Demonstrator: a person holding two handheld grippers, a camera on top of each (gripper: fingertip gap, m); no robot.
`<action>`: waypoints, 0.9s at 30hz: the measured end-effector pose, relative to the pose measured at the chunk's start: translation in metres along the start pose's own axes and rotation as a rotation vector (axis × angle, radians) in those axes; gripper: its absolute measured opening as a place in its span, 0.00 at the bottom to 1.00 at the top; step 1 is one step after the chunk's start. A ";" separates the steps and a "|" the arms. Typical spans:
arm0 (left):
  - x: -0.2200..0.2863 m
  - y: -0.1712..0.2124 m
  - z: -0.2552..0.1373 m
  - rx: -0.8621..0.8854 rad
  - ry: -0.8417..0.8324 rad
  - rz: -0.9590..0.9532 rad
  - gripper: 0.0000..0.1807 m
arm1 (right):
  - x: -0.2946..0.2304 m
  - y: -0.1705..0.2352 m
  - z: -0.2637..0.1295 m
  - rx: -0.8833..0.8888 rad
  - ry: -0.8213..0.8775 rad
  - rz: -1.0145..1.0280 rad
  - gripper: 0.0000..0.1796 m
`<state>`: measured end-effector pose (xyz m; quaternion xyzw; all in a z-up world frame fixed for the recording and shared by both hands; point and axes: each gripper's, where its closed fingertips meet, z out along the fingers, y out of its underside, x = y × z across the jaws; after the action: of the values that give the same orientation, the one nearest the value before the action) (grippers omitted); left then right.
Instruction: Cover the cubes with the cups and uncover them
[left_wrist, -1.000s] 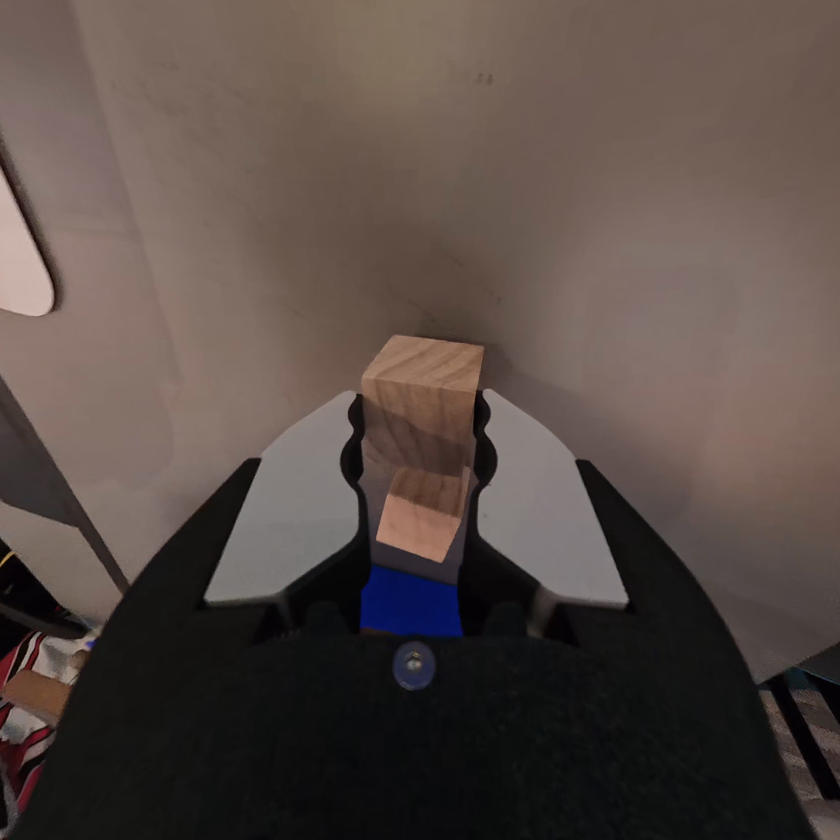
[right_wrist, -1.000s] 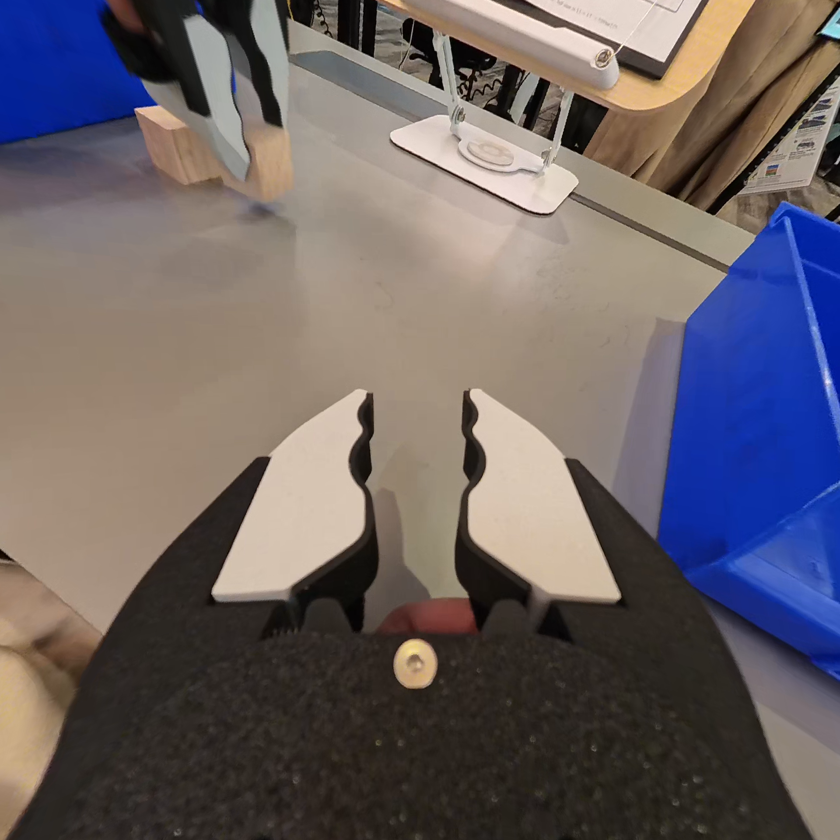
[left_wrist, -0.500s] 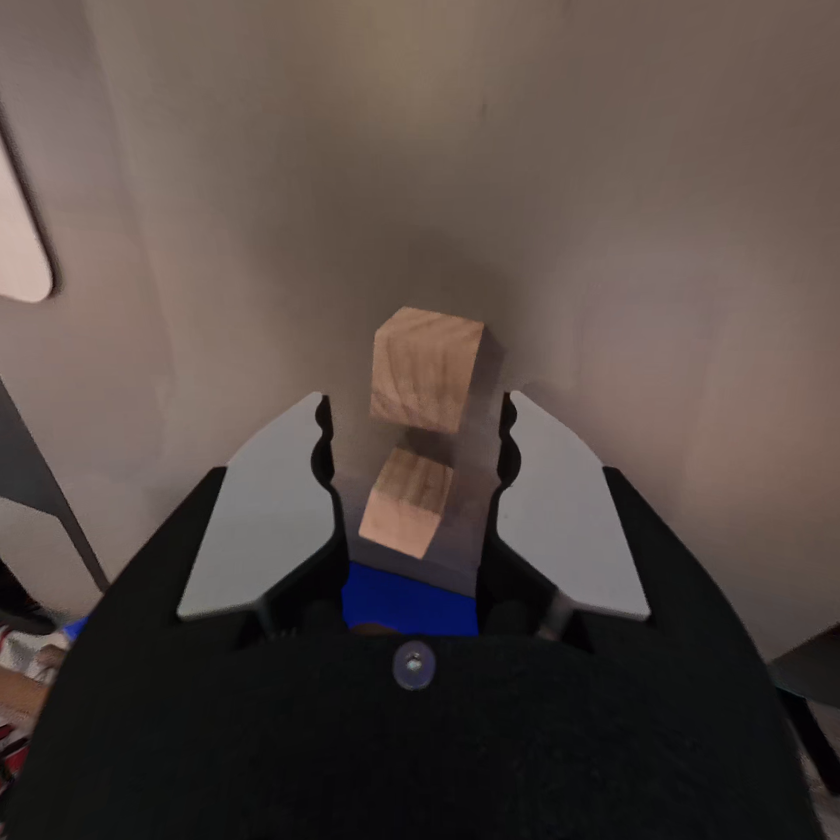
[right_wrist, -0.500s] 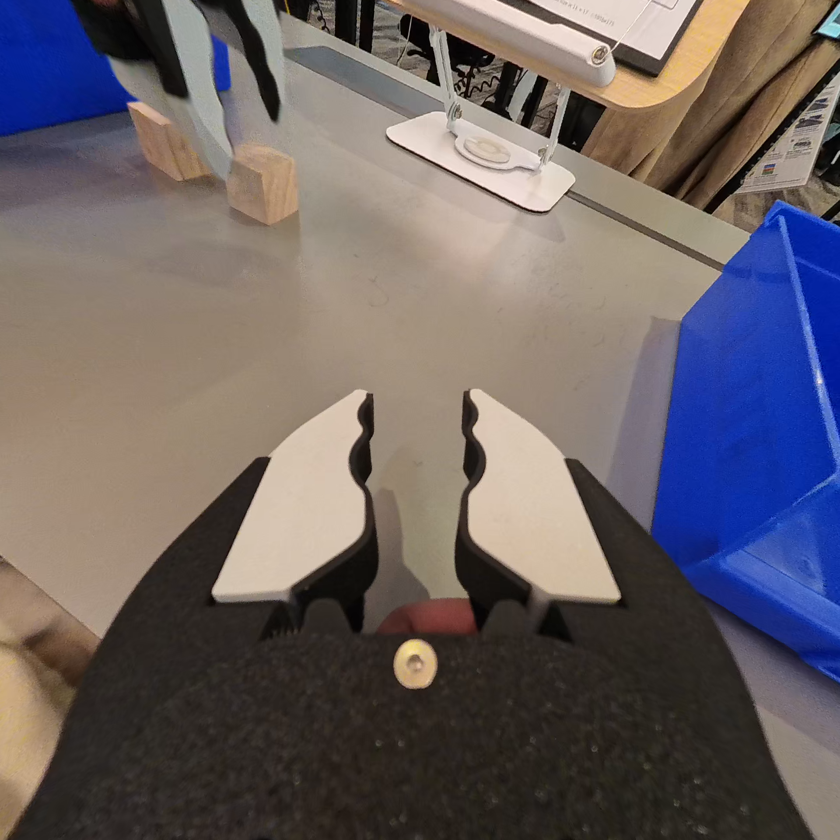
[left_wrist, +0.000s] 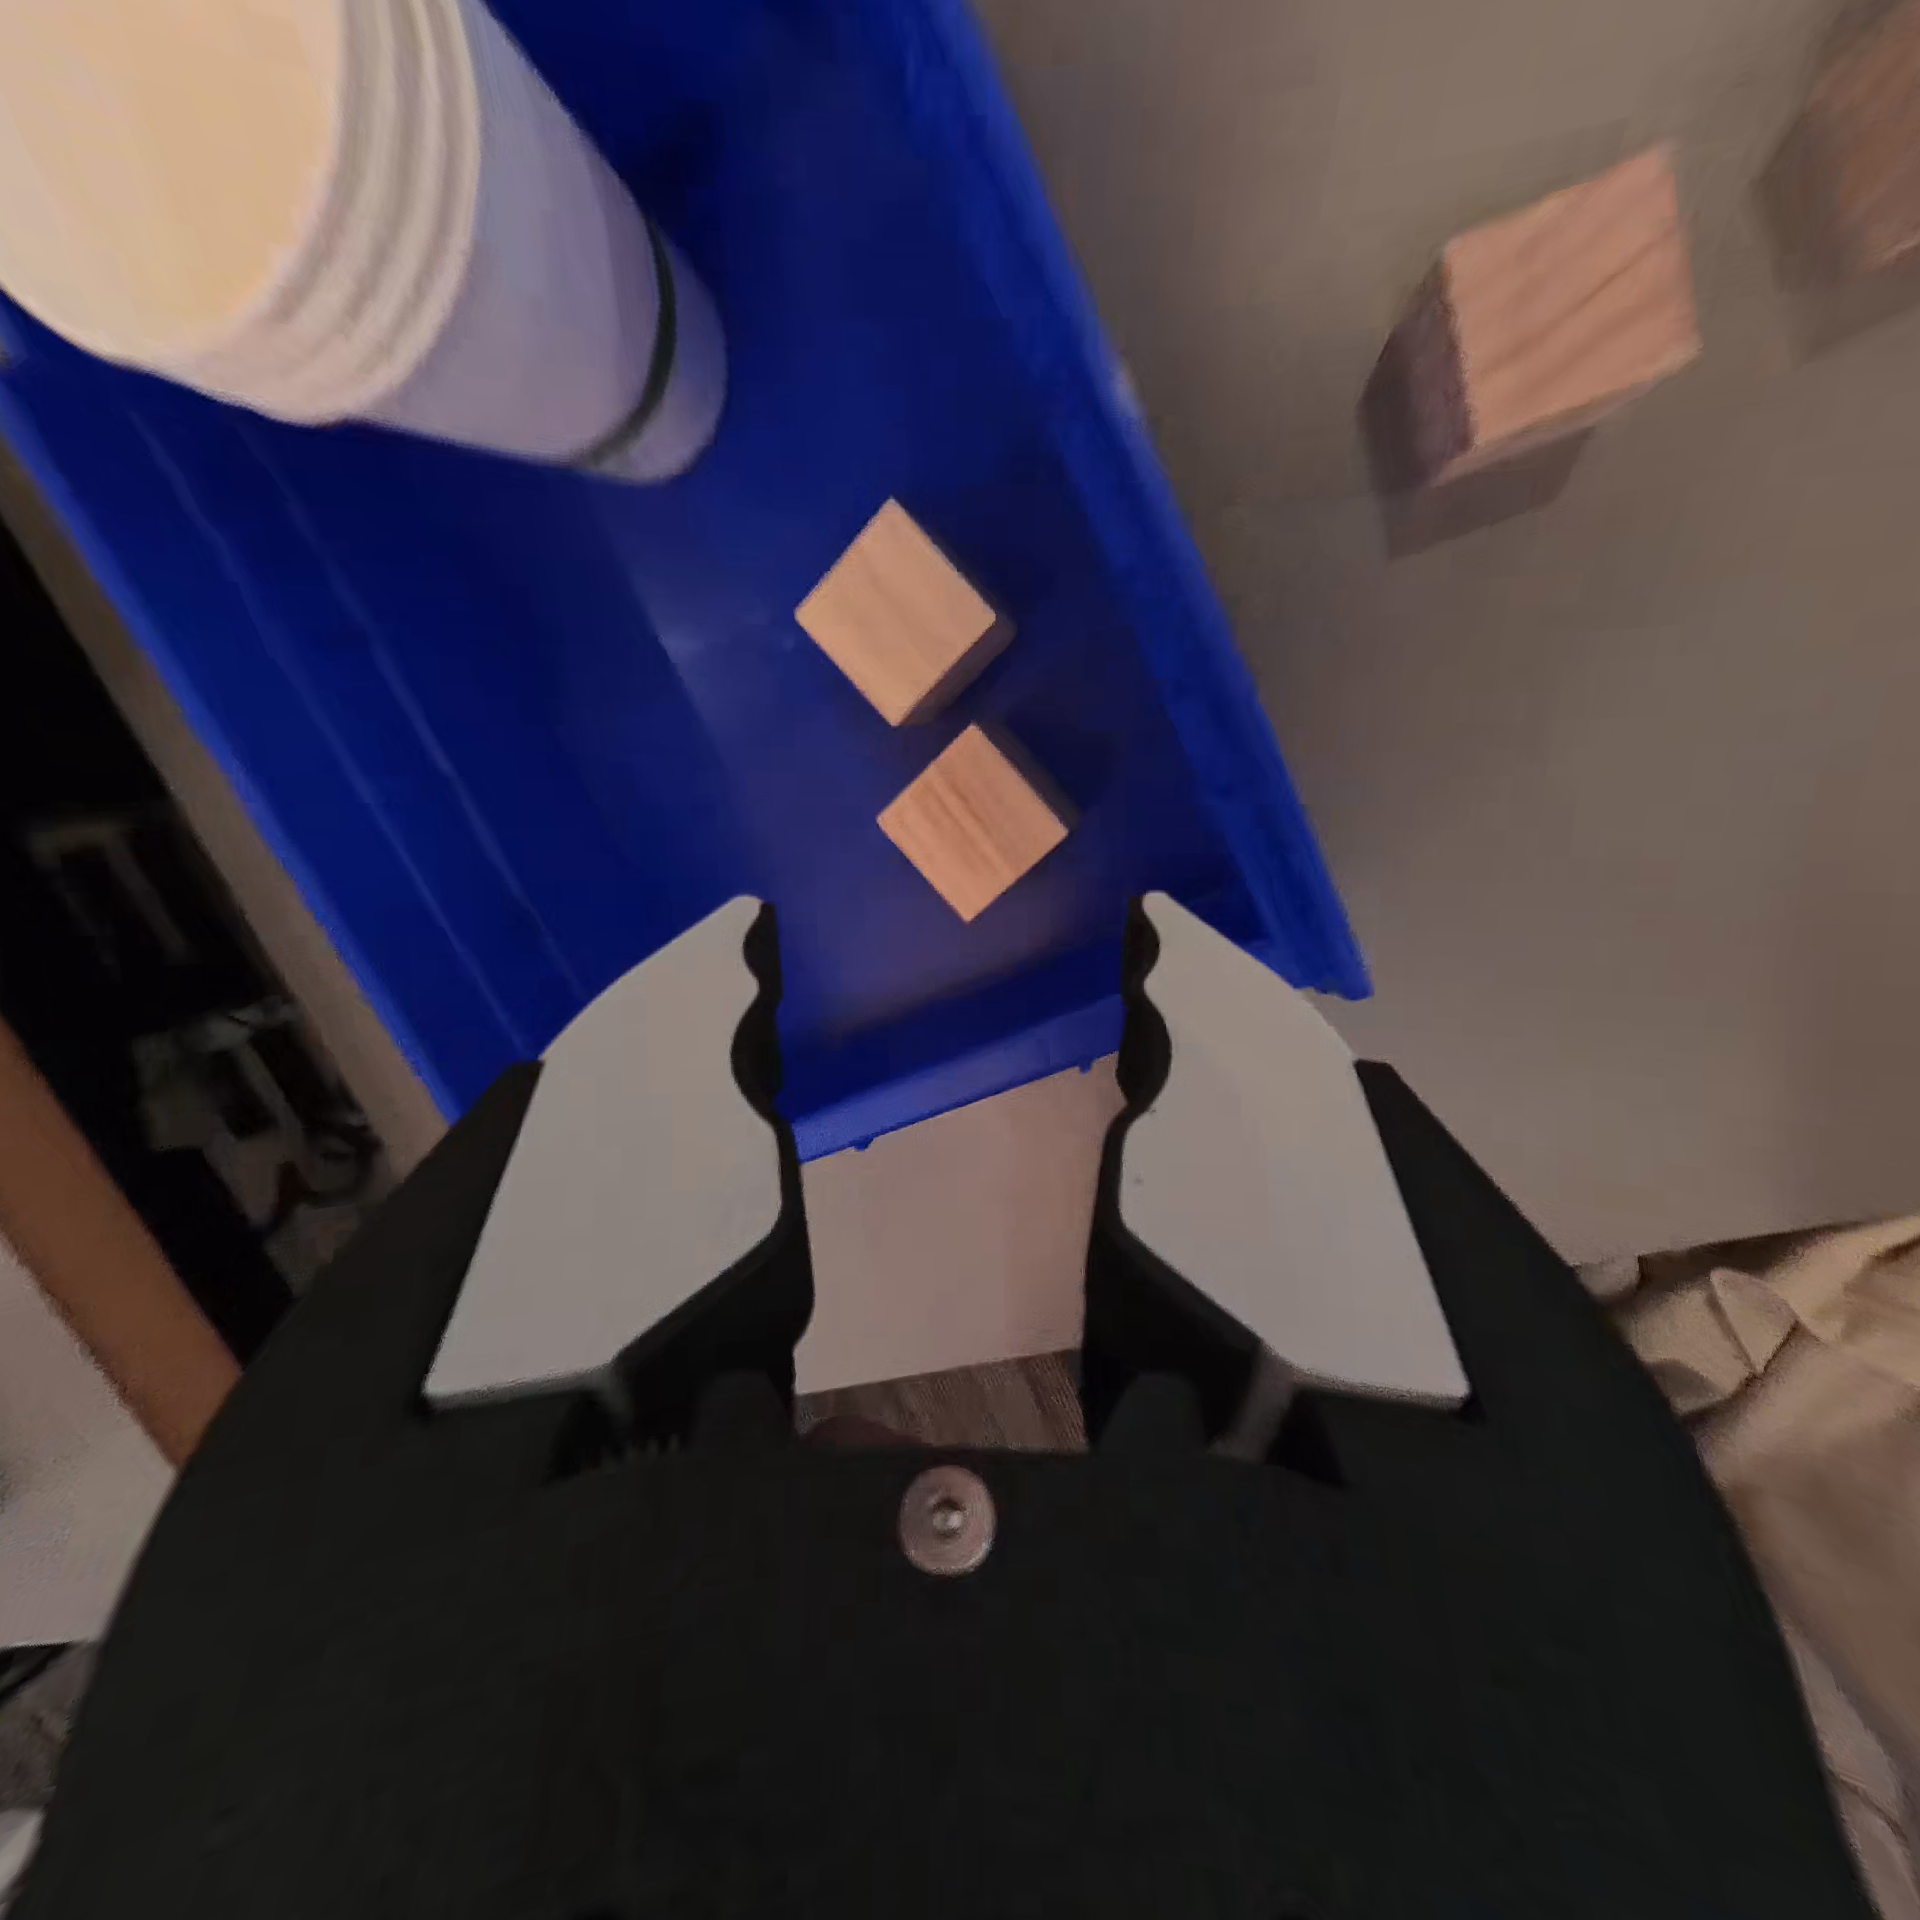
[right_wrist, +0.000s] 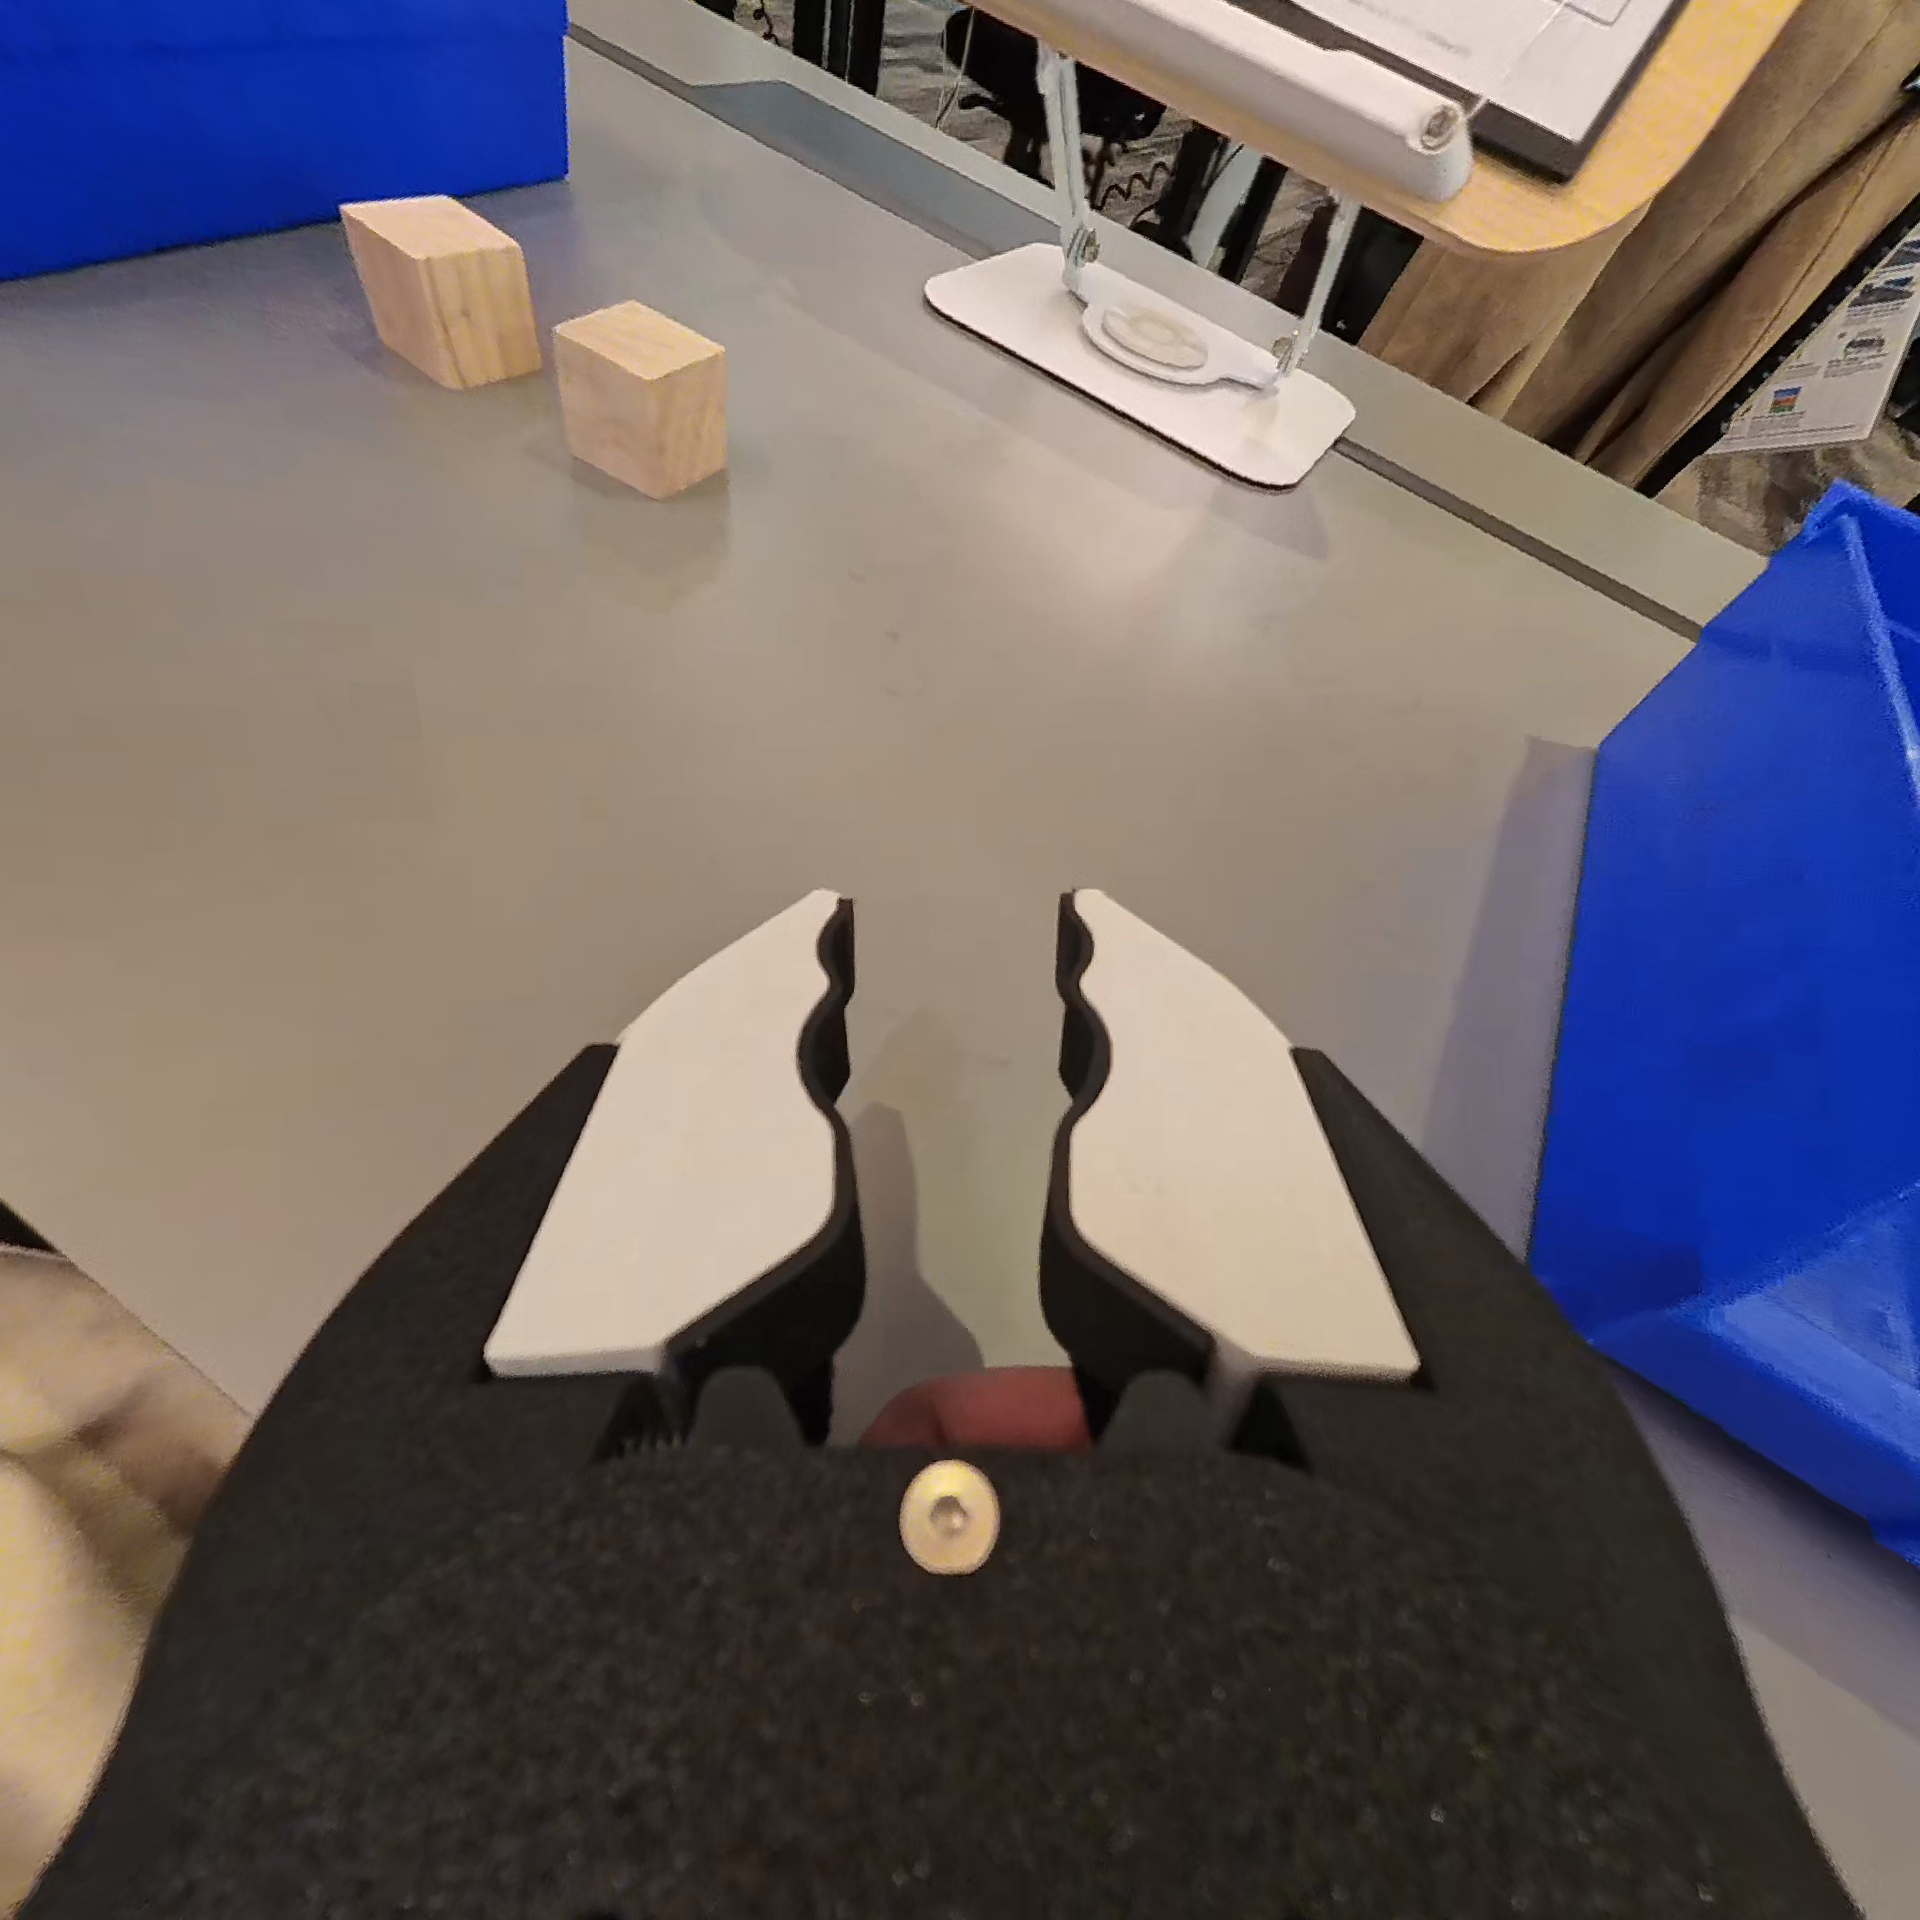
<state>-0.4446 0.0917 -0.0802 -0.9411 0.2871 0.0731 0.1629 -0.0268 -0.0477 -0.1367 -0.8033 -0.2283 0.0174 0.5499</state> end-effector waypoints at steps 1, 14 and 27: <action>-0.002 0.007 0.012 -0.036 0.027 -0.021 0.35 | -0.001 0.000 0.000 0.000 0.002 -0.008 0.20; -0.002 0.033 0.084 -0.148 0.219 -0.369 0.44 | 0.001 0.002 0.000 -0.007 -0.008 0.003 0.20; -0.014 0.011 0.026 -0.047 0.177 -0.130 0.28 | 0.005 0.001 -0.002 -0.005 0.016 -0.019 0.20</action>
<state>-0.4637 0.0999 -0.1039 -0.9641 0.2368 -0.0145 0.1191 -0.0215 -0.0481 -0.1355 -0.8026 -0.2314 0.0052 0.5498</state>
